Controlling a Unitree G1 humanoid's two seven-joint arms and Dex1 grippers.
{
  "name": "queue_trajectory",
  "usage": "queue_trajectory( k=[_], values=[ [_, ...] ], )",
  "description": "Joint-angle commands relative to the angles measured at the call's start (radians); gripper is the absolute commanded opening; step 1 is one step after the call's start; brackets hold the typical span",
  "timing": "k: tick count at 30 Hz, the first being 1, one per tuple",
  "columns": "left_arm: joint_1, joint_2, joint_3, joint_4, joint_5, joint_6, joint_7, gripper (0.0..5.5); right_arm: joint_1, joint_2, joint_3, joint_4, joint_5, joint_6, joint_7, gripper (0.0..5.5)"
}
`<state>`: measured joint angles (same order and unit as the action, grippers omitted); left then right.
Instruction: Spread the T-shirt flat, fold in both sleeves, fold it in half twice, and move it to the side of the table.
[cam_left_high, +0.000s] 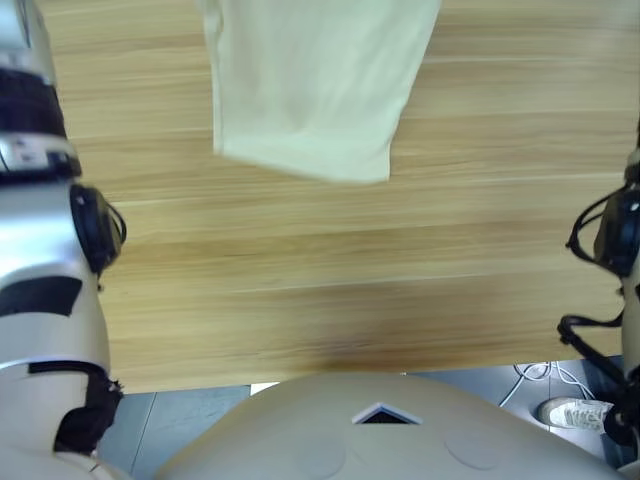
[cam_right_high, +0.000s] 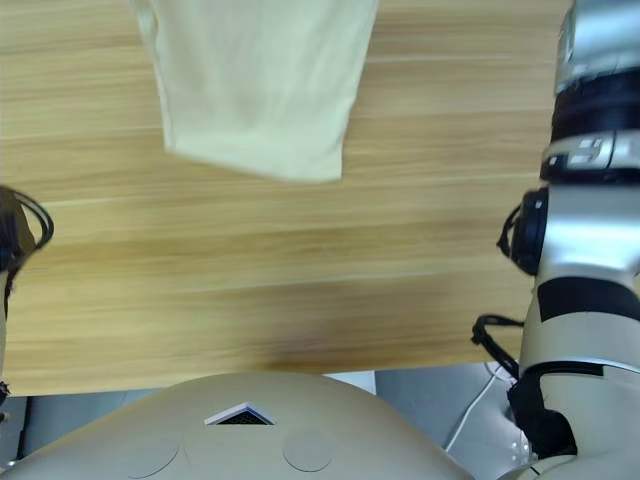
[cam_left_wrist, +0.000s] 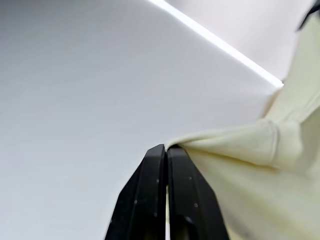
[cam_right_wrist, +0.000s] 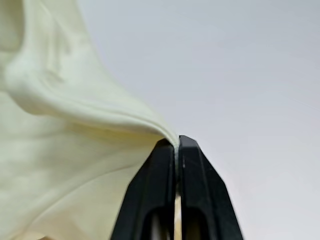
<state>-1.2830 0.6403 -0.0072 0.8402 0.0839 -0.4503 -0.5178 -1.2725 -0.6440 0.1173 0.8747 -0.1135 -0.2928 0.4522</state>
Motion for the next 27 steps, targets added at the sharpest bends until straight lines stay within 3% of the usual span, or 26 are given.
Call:
queue_trajectory(
  k=[1,4,6,9,13,19,27],
  values=[
    [0.016,0.111,-0.050,0.202,0.178,-0.219,0.238,0.01,-0.015,-0.130,-0.028,0.170,-0.134,-0.136,-0.320,0.00],
    [0.347,0.138,-0.072,0.193,0.158,-0.447,0.167,0.01,0.218,-0.085,-0.014,0.107,-0.130,-0.302,-0.332,0.00],
    [0.563,0.132,-0.083,0.161,0.110,-0.549,0.117,0.01,0.381,-0.050,0.001,0.029,-0.073,-0.374,-0.231,0.00],
    [0.854,0.092,-0.148,0.165,0.120,-0.617,0.046,0.01,0.681,-0.061,0.108,-0.164,0.019,-0.444,0.040,0.00],
    [1.137,0.052,-0.260,0.043,0.171,-0.650,-0.015,0.01,1.068,-0.191,0.253,-0.460,0.182,-0.504,0.390,0.00],
    [1.341,0.194,-0.283,-0.454,-0.086,-0.622,-0.130,0.01,1.238,-0.273,0.187,-0.641,0.357,-0.484,0.538,0.00],
    [1.593,0.356,-0.275,-0.779,0.118,-0.495,-0.214,0.01,1.355,-0.309,0.178,-0.641,0.211,-0.399,0.554,0.00]
  ],
)
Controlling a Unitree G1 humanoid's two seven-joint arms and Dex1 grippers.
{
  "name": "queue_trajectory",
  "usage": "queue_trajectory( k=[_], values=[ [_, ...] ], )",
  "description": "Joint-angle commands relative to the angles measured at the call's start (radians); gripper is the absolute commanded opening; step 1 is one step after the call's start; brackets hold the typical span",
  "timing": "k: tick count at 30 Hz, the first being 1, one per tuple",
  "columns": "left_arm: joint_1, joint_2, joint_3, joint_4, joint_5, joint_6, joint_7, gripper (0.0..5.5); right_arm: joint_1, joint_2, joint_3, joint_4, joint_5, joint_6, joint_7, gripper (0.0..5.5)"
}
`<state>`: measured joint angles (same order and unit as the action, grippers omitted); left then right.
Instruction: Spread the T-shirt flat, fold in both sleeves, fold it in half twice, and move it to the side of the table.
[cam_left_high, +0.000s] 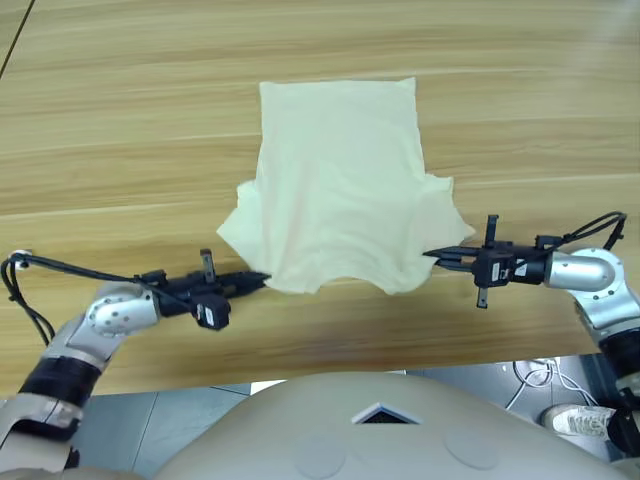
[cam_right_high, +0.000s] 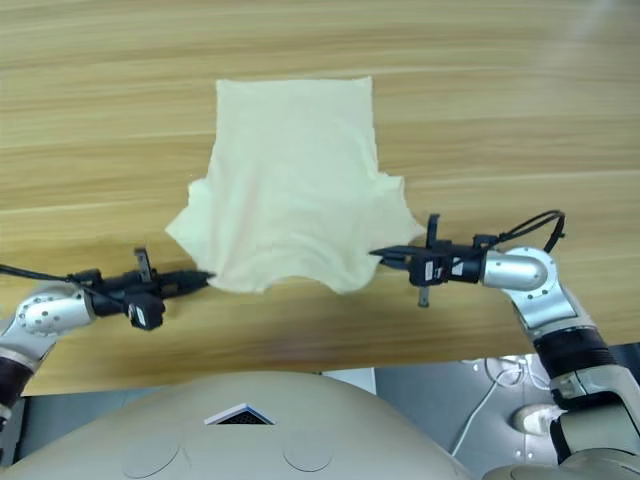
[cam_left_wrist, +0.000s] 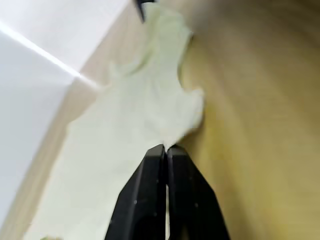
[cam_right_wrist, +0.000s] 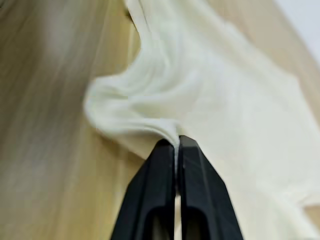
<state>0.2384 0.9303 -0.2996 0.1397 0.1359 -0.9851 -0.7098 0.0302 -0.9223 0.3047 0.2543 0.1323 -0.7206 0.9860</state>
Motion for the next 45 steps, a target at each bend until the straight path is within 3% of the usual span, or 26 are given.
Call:
queue_trajectory(
  k=[1,4,6,14,16,19,25,27,30,33,38,45],
  values=[
    [0.092,0.078,0.024,-0.095,0.089,0.058,-0.024,0.01,0.073,-0.039,-0.010,-0.023,-0.050,0.035,0.021,0.00],
    [0.135,0.092,0.030,-0.123,0.139,0.118,-0.025,0.01,0.119,-0.053,-0.018,-0.029,-0.075,0.050,0.029,0.00],
    [0.168,0.115,0.038,-0.152,0.150,0.156,-0.037,0.00,0.156,-0.065,-0.029,-0.048,-0.060,0.047,0.034,0.46],
    [0.198,0.122,0.175,-0.239,0.049,0.272,0.009,1.30,0.293,-0.100,-0.106,-0.176,0.036,0.033,0.041,1.85],
    [0.242,0.134,0.189,-0.266,0.004,0.232,0.005,1.34,0.333,-0.121,-0.141,-0.215,0.090,0.014,0.058,2.16],
    [0.297,0.172,0.195,-0.277,-0.134,0.156,-0.035,1.34,0.383,-0.147,-0.204,-0.282,0.198,-0.008,0.093,2.65],
    [0.408,0.314,0.148,-0.307,-0.690,-0.109,-0.251,1.34,0.365,-0.125,-0.352,-0.419,0.527,0.050,0.178,3.88],
    [0.366,0.293,0.168,-0.247,-0.716,-0.092,-0.282,1.34,0.266,-0.076,-0.344,-0.376,0.476,0.126,0.120,4.19],
    [0.190,0.189,0.211,-0.098,-0.583,0.040,-0.213,1.34,0.112,0.024,-0.287,-0.260,0.191,0.213,-0.037,4.72],
    [0.022,0.055,0.249,0.048,-0.135,0.134,-0.012,1.34,0.017,0.088,-0.233,-0.140,-0.073,0.230,-0.162,5.32],
    [-0.070,0.005,0.215,0.155,0.226,0.184,0.174,1.34,-0.039,0.119,-0.192,-0.065,-0.233,0.238,-0.235,5.37],
    [-0.130,-0.029,0.097,0.306,0.498,0.228,0.335,1.34,-0.020,0.099,-0.191,-0.010,-0.304,0.222,-0.254,5.37]
  ],
)
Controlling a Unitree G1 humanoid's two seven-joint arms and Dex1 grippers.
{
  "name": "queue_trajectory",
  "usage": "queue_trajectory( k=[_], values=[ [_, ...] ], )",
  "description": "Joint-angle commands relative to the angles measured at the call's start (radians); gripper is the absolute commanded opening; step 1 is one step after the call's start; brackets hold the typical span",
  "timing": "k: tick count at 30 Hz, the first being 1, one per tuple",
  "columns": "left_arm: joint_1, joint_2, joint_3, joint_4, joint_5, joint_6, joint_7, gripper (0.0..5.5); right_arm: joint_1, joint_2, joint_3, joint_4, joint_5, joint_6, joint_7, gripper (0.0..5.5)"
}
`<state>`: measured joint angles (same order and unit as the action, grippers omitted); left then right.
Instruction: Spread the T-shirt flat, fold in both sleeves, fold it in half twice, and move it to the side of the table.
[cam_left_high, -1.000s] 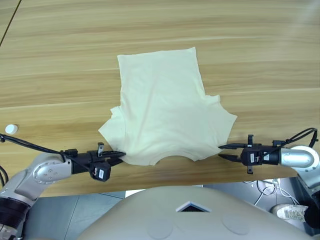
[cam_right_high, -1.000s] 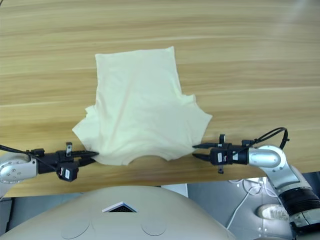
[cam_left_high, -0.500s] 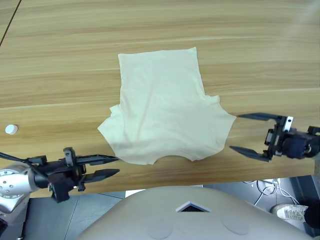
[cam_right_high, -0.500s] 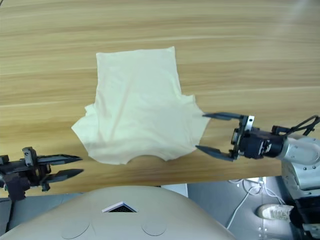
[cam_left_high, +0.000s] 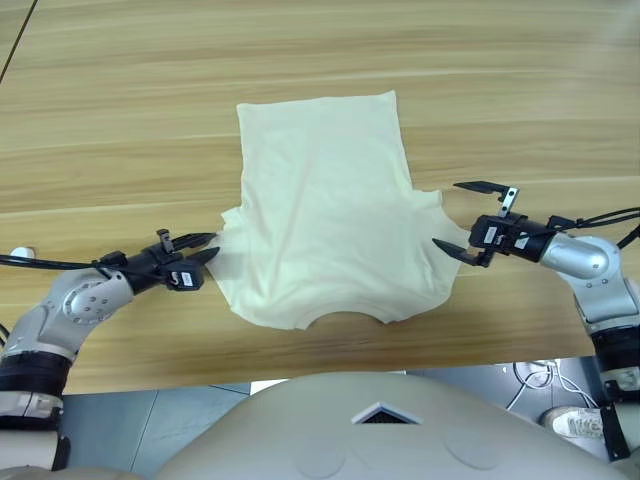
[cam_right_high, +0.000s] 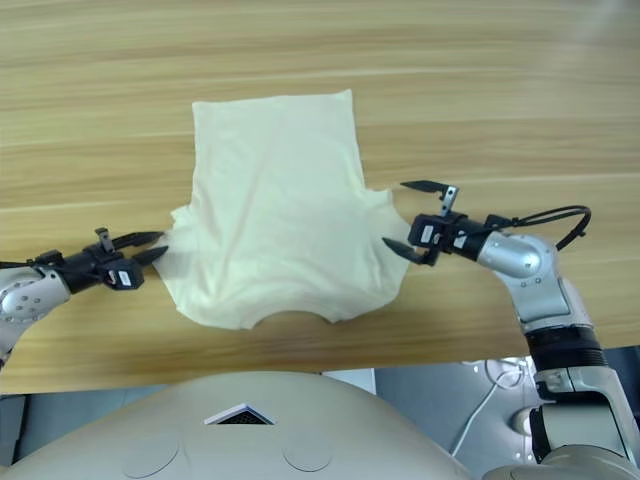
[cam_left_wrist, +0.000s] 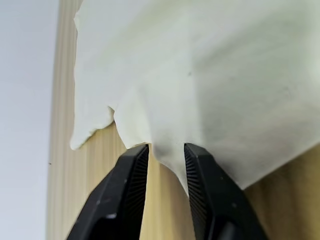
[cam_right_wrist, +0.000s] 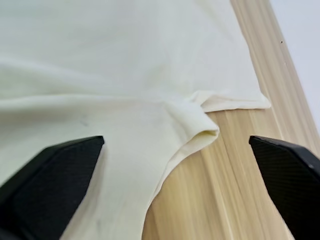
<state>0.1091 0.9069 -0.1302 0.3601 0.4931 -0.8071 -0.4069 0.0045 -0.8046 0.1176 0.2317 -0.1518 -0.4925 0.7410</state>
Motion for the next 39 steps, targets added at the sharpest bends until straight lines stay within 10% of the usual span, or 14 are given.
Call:
queue_trajectory(
  k=[1,22,39],
  values=[
    [-0.002,0.003,-0.086,0.102,0.163,0.057,0.045,1.34,0.007,-0.020,-0.006,0.016,-0.021,-0.008,-0.011,5.37],
    [0.114,0.131,-0.059,0.015,0.017,0.108,0.037,1.34,0.184,-0.082,-0.069,-0.041,0.030,-0.009,-0.026,5.37],
    [0.270,0.185,0.217,-0.179,-0.156,0.067,0.053,1.34,0.247,-0.091,-0.144,-0.111,0.119,-0.030,-0.001,5.37]
  ],
)
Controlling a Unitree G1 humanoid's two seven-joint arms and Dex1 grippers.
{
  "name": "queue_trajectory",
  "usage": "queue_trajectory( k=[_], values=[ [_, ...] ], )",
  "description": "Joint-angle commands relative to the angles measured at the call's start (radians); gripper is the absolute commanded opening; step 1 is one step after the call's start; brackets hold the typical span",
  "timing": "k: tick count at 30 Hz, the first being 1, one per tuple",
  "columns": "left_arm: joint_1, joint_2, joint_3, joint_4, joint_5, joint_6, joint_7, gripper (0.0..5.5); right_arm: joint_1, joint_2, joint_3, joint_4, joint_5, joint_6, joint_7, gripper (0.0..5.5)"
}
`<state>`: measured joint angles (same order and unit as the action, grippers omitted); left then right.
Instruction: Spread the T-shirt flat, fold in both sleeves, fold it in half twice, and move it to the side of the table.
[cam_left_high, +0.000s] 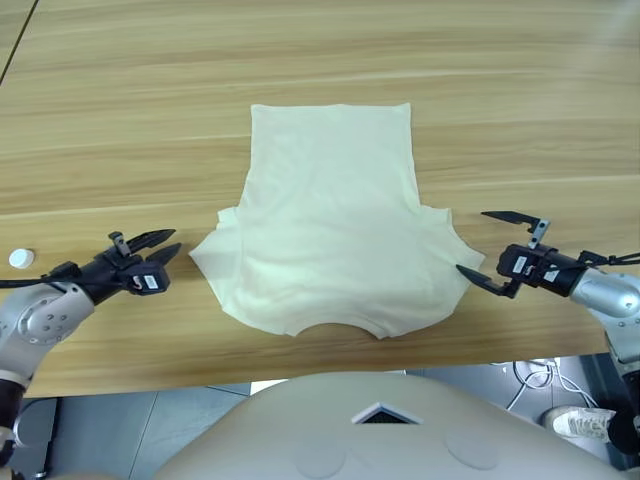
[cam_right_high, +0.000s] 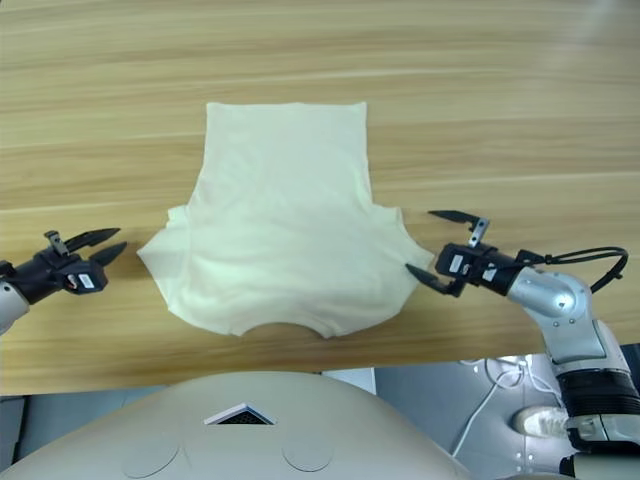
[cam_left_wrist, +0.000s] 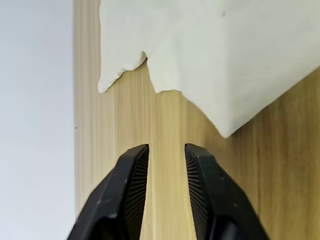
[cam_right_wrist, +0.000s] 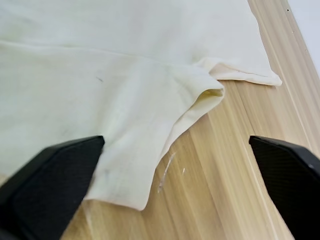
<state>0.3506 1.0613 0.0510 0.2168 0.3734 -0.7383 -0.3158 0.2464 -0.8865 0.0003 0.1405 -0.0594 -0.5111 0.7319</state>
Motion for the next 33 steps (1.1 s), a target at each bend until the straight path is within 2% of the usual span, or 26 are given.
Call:
queue_trajectory(
  k=[1,4,7,9,15,20,33],
  values=[
    [0.045,0.035,0.035,-0.052,-0.042,-0.001,-0.056,1.34,0.007,-0.007,-0.033,-0.029,0.038,-0.014,0.010,5.37],
    [0.136,0.067,0.025,-0.120,-0.048,0.020,-0.149,1.72,0.010,-0.004,-0.046,-0.063,0.060,-0.012,0.013,5.40],
    [0.142,0.067,0.024,-0.153,0.011,0.038,-0.175,2.29,0.014,0.003,-0.052,-0.080,0.059,-0.003,0.011,5.40],
    [0.143,0.069,0.029,-0.173,0.053,0.056,-0.185,2.47,0.009,0.007,-0.051,-0.087,0.054,0.004,0.007,5.40],
    [0.090,0.078,0.008,-0.165,0.142,0.085,-0.198,2.47,0.005,0.021,-0.047,-0.106,0.040,0.021,-0.003,5.40],
    [-0.003,0.057,-0.065,-0.122,0.232,0.080,-0.184,2.47,-0.005,0.036,-0.023,-0.096,0.019,0.033,-0.003,5.40],
    [-0.068,0.042,-0.176,-0.060,0.256,0.051,-0.150,2.47,-0.015,0.041,-0.014,-0.098,0.016,0.041,0.006,5.40]
  ],
)
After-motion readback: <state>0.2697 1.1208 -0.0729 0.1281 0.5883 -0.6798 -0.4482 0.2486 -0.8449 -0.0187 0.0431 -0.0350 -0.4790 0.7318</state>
